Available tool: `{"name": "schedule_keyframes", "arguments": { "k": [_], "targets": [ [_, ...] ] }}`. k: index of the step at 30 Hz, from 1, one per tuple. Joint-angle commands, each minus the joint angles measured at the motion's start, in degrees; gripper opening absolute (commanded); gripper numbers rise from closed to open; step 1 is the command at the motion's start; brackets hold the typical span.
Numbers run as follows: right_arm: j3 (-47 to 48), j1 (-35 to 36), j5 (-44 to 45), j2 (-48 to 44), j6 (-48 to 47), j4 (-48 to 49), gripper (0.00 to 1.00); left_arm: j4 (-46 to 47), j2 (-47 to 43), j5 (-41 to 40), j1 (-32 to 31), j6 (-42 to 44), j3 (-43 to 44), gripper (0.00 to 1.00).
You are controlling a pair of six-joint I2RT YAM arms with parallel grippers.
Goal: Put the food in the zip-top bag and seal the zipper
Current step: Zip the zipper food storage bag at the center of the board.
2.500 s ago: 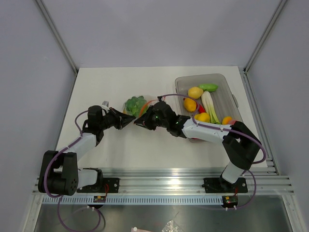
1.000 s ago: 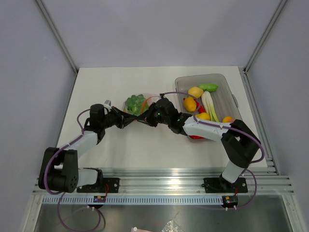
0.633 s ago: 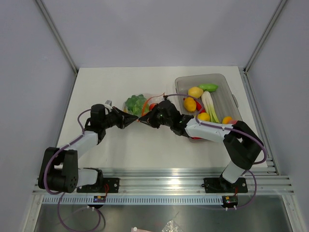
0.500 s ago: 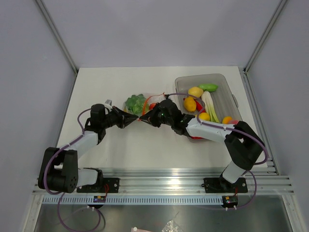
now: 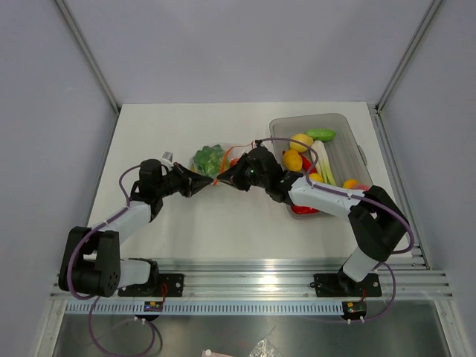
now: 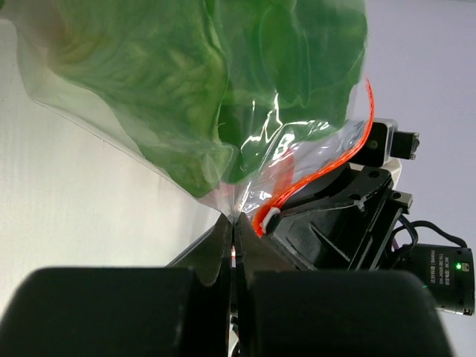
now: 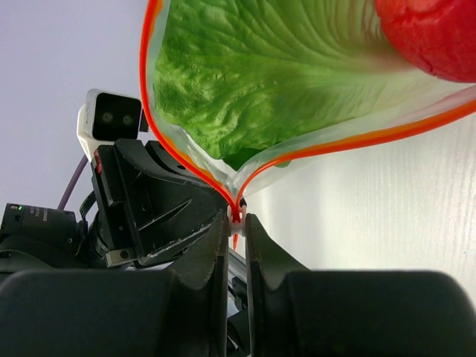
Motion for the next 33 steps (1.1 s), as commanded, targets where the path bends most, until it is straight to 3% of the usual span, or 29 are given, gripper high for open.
{"name": "schedule_keyframes", "arguments": {
  "k": [1,15,33],
  "targets": [
    [2.93,-2.2,2.82,-2.36,-2.24,-0.13,0.0,-0.58,-0.74,0.51,0.61,2.49,1.0,0.0],
    [2.49,-6.68,5.27,-5.09,-4.79,-4.08,0.0,-1.8,-2.59,2.26,4.64,4.16,0.65,0.0],
    [0.29,-17.67,5.02,-9.83,-7.51,-10.94,0.0,-3.57,-3.12,3.15,7.81,6.18,-0.14,0.0]
  ]
}}
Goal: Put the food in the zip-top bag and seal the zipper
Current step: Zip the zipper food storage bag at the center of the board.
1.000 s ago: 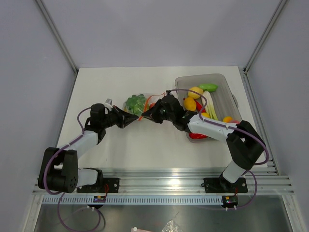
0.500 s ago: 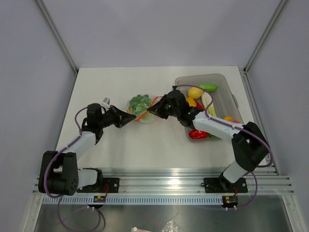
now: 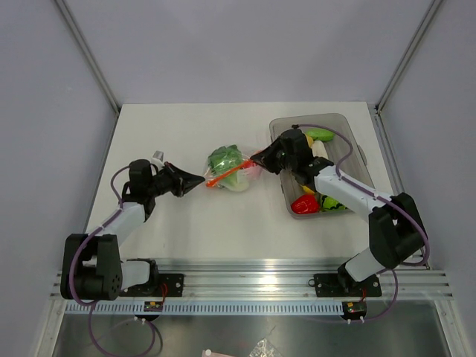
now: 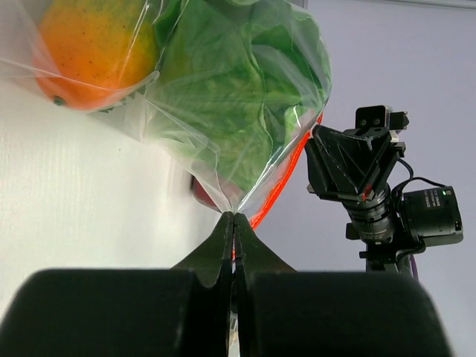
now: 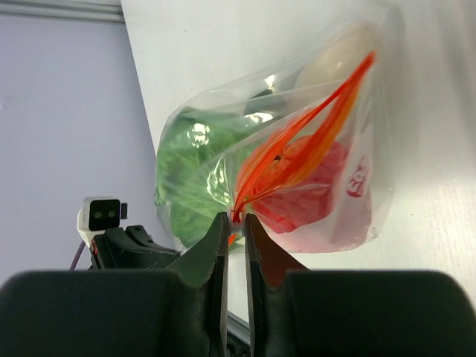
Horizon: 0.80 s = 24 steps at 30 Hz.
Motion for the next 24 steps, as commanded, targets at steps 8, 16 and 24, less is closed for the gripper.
{"name": "schedule_keyframes", "arguments": {
  "k": [8,16,24],
  "targets": [
    [-1.0,-8.71,5.39,-5.91,-4.15,-3.32,0.0,-1.31,-1.0,-0.46,4.79,2.78,-0.91,0.0],
    [-1.53,-11.09,5.4,-6.44,-4.6,-3.68,0.0,-2.2,-1.52,-0.11,6.02,3.57,-0.38,0.0],
    [-2.67,-11.0,1.53,-5.39,-2.84,-0.43,0.0,-9.92,-3.19,-3.26,-6.42,7.26,6.28,0.35]
  ]
}}
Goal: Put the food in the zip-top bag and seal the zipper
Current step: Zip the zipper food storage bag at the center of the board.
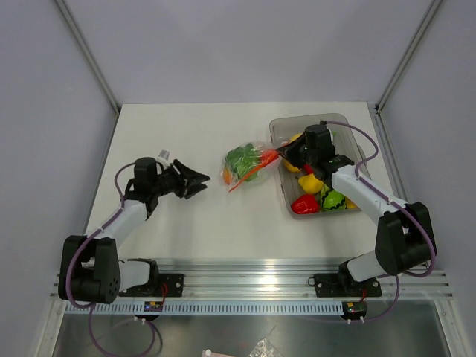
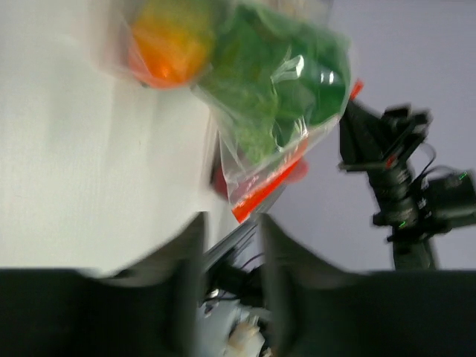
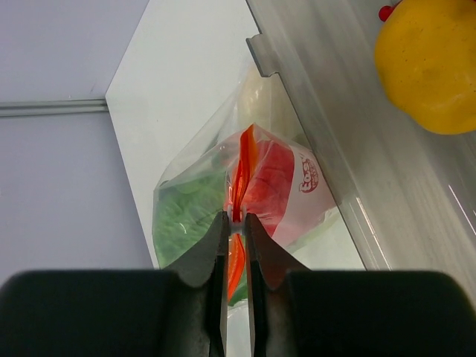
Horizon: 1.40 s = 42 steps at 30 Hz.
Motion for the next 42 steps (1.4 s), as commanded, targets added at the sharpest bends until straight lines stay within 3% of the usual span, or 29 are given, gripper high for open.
{"name": "schedule_keyframes", "arguments": {
  "k": [1,2,6,9,13,18,33,36,38,42],
  "targets": [
    [-0.64,-0.03,-1.16,-0.99,0.79,3.38,0.0,-3.72,-2.82,-2.48,-8.15,2.5,5.29,0.5],
    [-0.73,0.06,-1.42,-1.08,1.14,3.47,0.0,-2.77,-3.26,-3.97,-9.48,1.71,5.21,0.71],
    [-0.82,-0.03,-1.95,-0.82,1.23,3.73,0.0,4.35,-3.36,-4.95,-12.82,-3.47,1.96,0.94],
    [-0.91,-0.03,-1.95,-1.08,1.32,3.82,0.0,9.44,-0.11,-4.77,-16.67,-8.56,1.08,0.95],
    [-0.82,-0.03,-2.04,-0.91,1.76,4.26,0.0,22.8,5.69,-6.79,-21.7,-18.76,-1.21,0.93],
    [-0.47,-0.03,-2.57,-1.08,1.59,4.09,0.0,27.56,11.06,-8.55,-24.08,-20.26,0.11,0.91],
    [-2.22,-0.03,-2.57,-2.22,2.73,5.31,0.0,40.38,16.51,-18.04,-23.82,-26.84,-4.54,0.58],
    [-2.4,-0.03,-2.57,-2.4,2.73,5.23,0.0,46.63,16.34,-21.11,-23.64,-29.31,-8.14,0.59],
    [-2.4,-0.03,-2.74,-2.49,2.64,5.23,0.0,47.6,15.9,-22.78,-23.55,-29.32,-9.55,0.66],
    [-2.4,-0.03,-2.66,-2.75,2.64,5.32,0.0,50.41,15.28,-25.6,-23.38,-31.25,-11.4,0.66]
  ]
}}
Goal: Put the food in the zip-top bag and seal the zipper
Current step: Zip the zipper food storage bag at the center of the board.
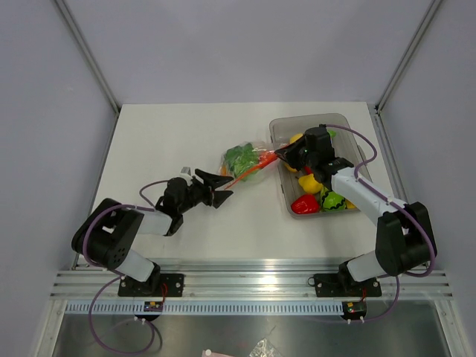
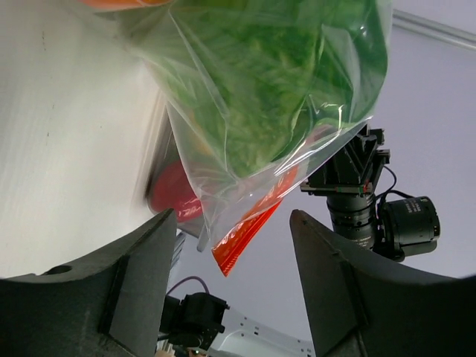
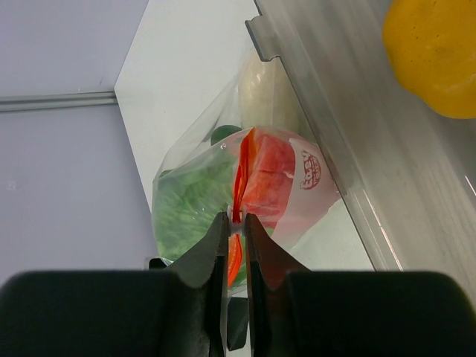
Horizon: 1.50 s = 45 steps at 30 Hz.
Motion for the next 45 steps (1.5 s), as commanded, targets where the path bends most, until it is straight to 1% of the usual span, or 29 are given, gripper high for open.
{"name": "schedule_keyframes", "arguments": {
  "k": [1,5,6,8,10,11,12,14,15,18,25,31,35,39,45],
  "targets": [
    [-0.04,-0.03,-0.51,-2.56,0.26,2.63,0.0,9.43,-0.83,-5.71,0.38,-3.06,-0.98,0.63],
    [-0.04,-0.03,-0.87,-2.38,0.43,2.8,0.0,9.18,0.49,-5.8,0.56,-4.12,0.51,0.59],
    [-0.04,-0.03,-0.87,-2.29,0.43,2.8,0.0,9.09,0.75,-5.72,0.56,-4.29,1.21,0.55],
    [-0.21,-0.03,-0.95,-2.47,0.52,2.89,0.0,8.39,1.45,-5.89,0.56,-4.21,1.83,0.51],
    [-0.22,-0.03,-0.87,-2.55,0.43,2.98,0.0,7.86,1.81,-5.63,0.56,-4.03,2.45,0.45],
    [-0.22,0.06,-0.95,-2.56,0.52,2.98,0.0,7.86,2.07,-5.37,0.56,-4.03,2.54,0.41],
    [-0.13,0.06,-0.95,-2.56,0.52,2.89,0.0,7.95,1.99,-5.28,0.56,-4.12,2.54,0.33],
    [-0.04,-0.03,-0.95,-2.47,0.34,2.89,0.0,8.12,1.9,-5.28,0.56,-4.29,2.19,0.24],
    [0.05,-0.03,-1.13,-2.38,0.43,2.98,0.0,8.21,1.64,-5.36,0.65,-4.38,2.01,0.14],
    [0.14,-0.03,-1.22,-2.12,0.26,3.07,0.0,8.39,1.46,-4.75,1.17,-4.56,1.92,0.0],
    [0.75,-0.03,-1.22,-1.85,-1.5,2.27,0.0,9.62,0.58,-2.64,5.04,-4.39,0.34,0.0],
    [1.54,-0.03,-1.13,-1.06,-2.38,1.48,0.0,4.0,-2.93,-0.98,8.9,-1.66,-0.01,0.0],
    [2.42,-0.12,-0.95,-0.45,-3.0,0.61,0.0,0.66,-7.05,0.78,12.85,-0.43,-0.01,0.0],
    [3.21,-0.12,-0.6,-0.1,-3.26,0.52,0.0,-4.52,-10.4,1.4,15.41,1.85,0.25,0.0],
    [3.65,-0.12,0.62,-0.71,-3.43,-0.27,0.0,-7.08,-12.87,3.68,19.71,3.09,-0.1,0.0]
  ]
}}
